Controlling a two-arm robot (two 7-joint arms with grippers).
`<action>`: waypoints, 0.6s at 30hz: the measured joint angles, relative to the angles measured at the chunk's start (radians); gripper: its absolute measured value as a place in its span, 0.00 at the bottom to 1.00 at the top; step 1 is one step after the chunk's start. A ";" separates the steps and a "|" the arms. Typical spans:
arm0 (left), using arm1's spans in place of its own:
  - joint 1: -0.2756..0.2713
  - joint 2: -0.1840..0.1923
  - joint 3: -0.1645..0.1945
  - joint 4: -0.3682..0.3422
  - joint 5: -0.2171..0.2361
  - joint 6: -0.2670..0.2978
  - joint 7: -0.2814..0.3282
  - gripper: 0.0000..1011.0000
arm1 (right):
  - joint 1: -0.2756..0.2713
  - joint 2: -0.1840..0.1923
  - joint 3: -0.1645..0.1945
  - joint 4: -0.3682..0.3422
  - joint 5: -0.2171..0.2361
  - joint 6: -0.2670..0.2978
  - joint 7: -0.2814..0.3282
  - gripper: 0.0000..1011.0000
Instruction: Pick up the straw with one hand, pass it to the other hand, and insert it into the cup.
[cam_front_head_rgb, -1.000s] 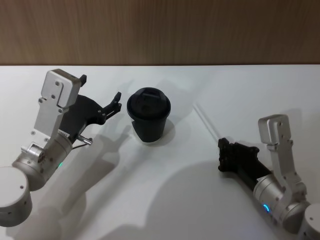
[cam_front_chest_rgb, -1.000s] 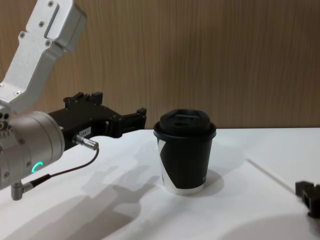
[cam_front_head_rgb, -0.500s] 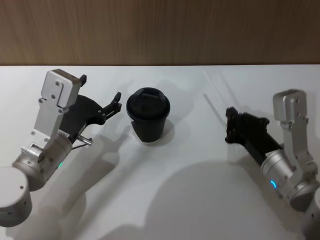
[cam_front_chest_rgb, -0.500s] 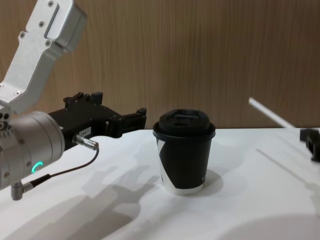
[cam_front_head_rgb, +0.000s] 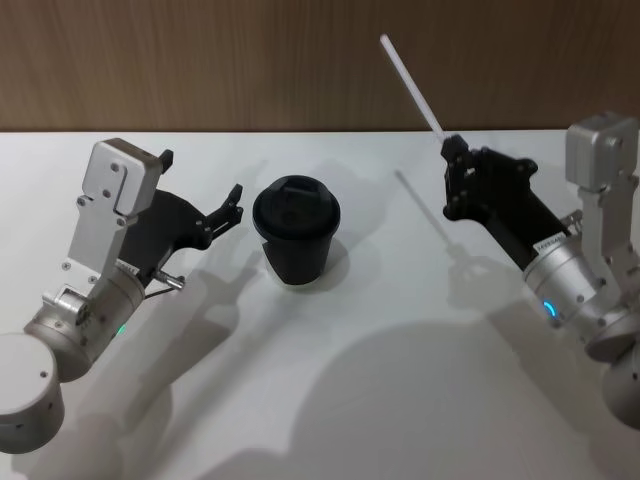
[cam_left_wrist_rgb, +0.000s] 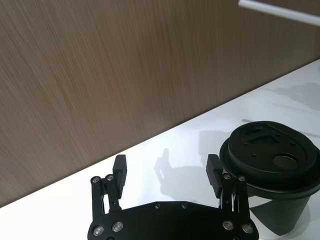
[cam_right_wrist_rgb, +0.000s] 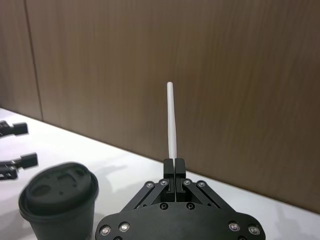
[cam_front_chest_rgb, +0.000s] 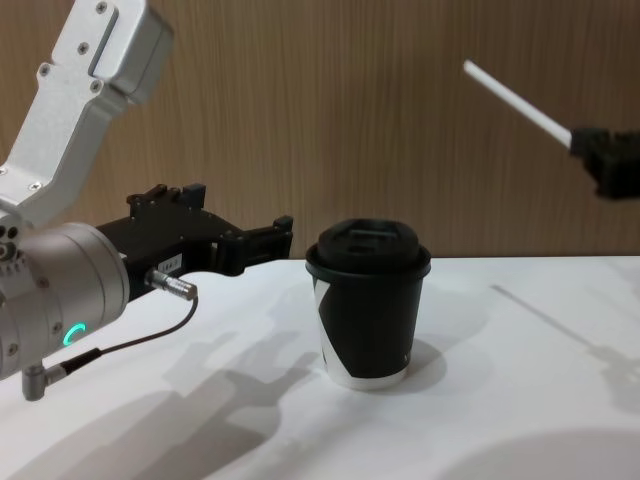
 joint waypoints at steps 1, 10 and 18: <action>0.000 0.000 0.000 0.000 0.000 0.000 0.000 0.99 | 0.013 0.002 -0.003 0.005 0.008 -0.014 0.016 0.02; 0.000 0.000 0.000 0.000 0.000 0.000 0.000 0.99 | 0.085 0.006 -0.022 0.045 0.075 -0.092 0.118 0.02; 0.000 0.000 0.000 0.000 0.000 0.000 0.000 0.99 | 0.153 0.007 -0.045 0.094 0.143 -0.143 0.216 0.02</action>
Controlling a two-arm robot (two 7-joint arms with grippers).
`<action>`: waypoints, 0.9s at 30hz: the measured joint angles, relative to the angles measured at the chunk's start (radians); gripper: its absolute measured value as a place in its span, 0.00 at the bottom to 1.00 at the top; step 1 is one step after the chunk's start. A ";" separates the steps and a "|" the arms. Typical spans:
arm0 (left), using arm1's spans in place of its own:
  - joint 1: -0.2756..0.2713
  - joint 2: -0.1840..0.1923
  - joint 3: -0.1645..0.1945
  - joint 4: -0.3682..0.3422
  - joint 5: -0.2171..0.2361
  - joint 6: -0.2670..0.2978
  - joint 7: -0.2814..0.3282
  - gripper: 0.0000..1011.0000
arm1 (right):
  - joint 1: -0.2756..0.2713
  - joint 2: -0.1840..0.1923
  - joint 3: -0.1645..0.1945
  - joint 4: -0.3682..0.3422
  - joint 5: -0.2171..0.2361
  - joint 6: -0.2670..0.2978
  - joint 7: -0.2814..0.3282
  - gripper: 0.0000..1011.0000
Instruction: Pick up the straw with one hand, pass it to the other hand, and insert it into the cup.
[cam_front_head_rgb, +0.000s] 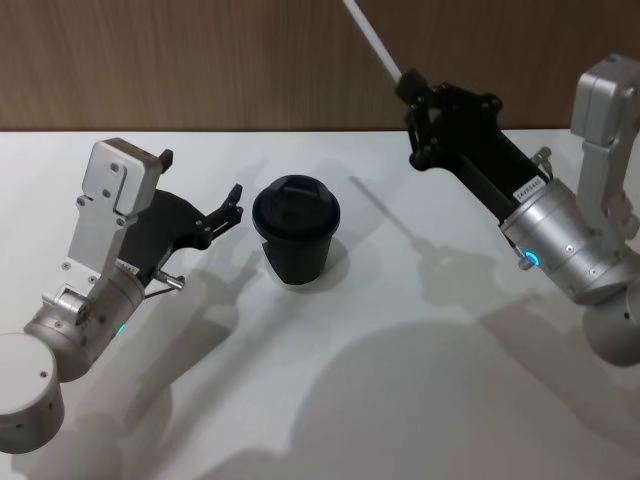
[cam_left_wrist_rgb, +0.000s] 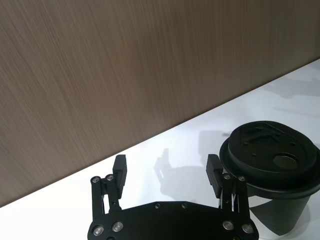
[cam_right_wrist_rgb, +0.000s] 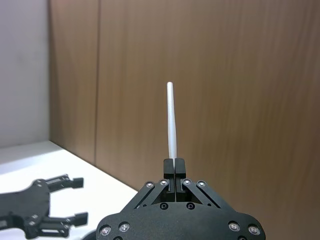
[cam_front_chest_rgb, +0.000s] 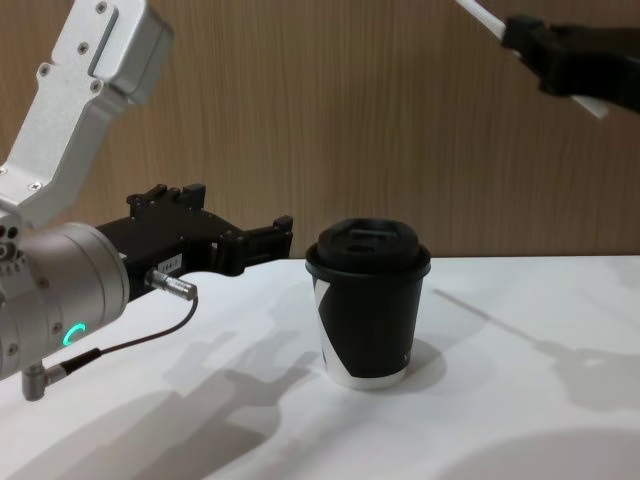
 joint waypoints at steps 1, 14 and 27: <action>0.000 0.000 0.000 0.000 0.000 0.000 0.000 0.99 | 0.009 0.000 -0.003 0.006 0.007 -0.004 0.010 0.02; 0.000 0.000 0.000 0.000 0.000 0.000 0.000 0.99 | 0.142 -0.017 -0.051 0.123 0.129 -0.058 0.191 0.02; 0.000 0.000 0.000 0.000 0.000 0.000 0.000 0.99 | 0.299 -0.080 -0.098 0.303 0.267 -0.082 0.381 0.02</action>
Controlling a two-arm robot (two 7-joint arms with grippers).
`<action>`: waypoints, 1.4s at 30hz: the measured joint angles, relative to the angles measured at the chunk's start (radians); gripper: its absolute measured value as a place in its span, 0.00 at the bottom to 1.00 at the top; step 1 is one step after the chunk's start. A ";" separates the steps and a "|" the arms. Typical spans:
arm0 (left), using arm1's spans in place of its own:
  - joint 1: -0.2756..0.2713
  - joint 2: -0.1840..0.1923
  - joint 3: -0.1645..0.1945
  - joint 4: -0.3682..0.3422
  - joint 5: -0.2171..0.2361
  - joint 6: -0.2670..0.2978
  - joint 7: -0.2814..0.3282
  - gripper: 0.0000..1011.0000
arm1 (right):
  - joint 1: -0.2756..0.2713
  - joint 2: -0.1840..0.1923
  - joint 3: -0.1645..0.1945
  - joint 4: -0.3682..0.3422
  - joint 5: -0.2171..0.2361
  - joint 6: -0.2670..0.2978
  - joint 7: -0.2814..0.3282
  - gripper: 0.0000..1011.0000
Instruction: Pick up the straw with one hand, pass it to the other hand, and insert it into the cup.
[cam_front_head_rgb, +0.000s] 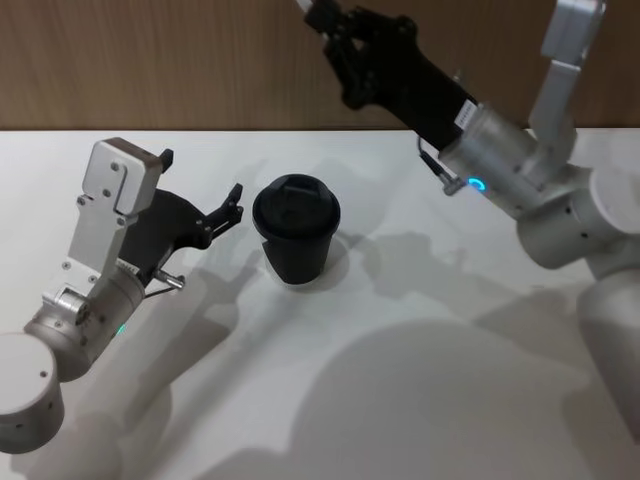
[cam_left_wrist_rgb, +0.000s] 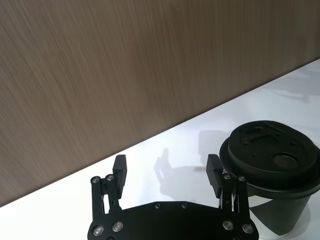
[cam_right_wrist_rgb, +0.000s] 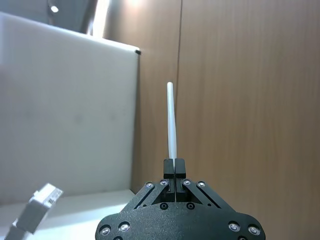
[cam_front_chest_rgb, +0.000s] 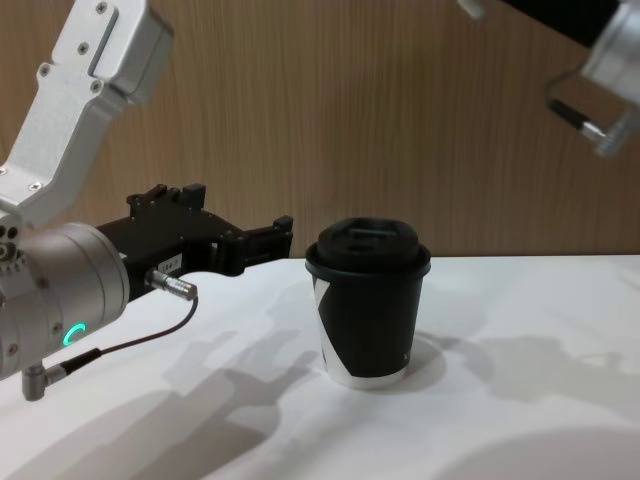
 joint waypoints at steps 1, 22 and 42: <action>0.000 0.000 0.000 0.000 0.000 0.000 0.000 0.99 | 0.018 -0.010 -0.004 0.024 0.016 -0.001 0.020 0.02; 0.000 0.000 0.000 0.000 0.000 0.000 0.000 0.99 | 0.131 -0.080 -0.031 0.212 0.127 -0.017 0.123 0.02; 0.004 0.001 -0.026 -0.016 -0.034 -0.011 -0.026 0.99 | 0.132 -0.077 -0.046 0.229 0.140 -0.021 0.121 0.02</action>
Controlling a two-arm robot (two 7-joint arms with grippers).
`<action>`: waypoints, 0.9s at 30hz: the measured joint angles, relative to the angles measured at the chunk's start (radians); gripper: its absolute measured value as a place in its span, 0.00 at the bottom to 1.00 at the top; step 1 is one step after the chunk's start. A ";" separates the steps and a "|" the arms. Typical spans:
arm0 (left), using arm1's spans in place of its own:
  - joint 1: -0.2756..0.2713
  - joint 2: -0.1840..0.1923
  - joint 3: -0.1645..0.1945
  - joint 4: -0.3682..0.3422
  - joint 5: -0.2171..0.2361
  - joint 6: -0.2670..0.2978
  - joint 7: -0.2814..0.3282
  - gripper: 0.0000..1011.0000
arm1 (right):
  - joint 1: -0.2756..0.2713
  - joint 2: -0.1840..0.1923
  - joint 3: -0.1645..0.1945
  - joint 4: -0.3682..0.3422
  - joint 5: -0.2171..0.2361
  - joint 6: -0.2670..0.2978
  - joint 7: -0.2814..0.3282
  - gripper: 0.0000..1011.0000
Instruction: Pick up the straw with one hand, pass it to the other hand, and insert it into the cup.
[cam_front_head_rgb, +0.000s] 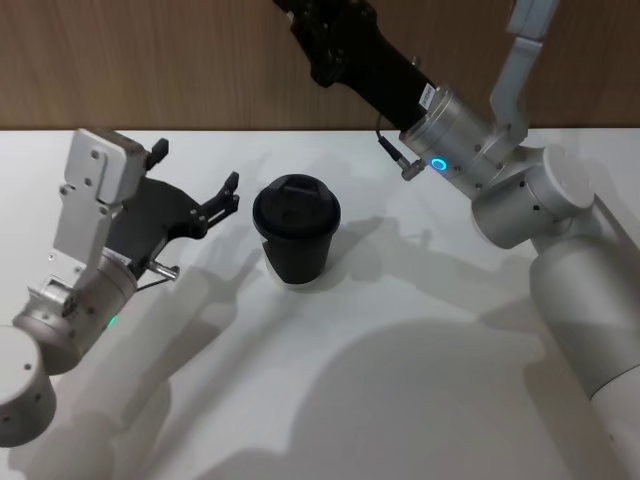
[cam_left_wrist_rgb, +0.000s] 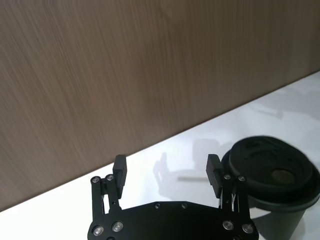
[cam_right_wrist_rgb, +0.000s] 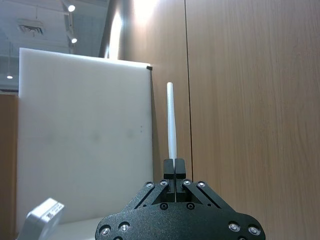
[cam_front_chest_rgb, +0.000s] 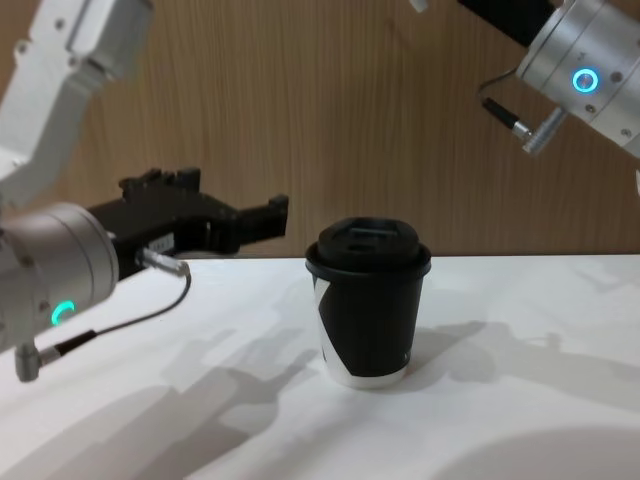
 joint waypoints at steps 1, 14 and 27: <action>0.002 0.001 -0.007 -0.007 -0.011 -0.004 -0.008 0.99 | 0.000 0.000 0.000 0.000 0.000 0.000 0.000 0.02; 0.022 0.014 -0.100 -0.093 -0.165 -0.053 -0.111 0.99 | 0.000 0.001 -0.002 0.003 0.002 -0.001 -0.002 0.02; 0.017 0.007 -0.168 -0.125 -0.377 -0.069 -0.263 0.99 | 0.000 0.002 -0.003 0.004 0.003 -0.001 -0.004 0.02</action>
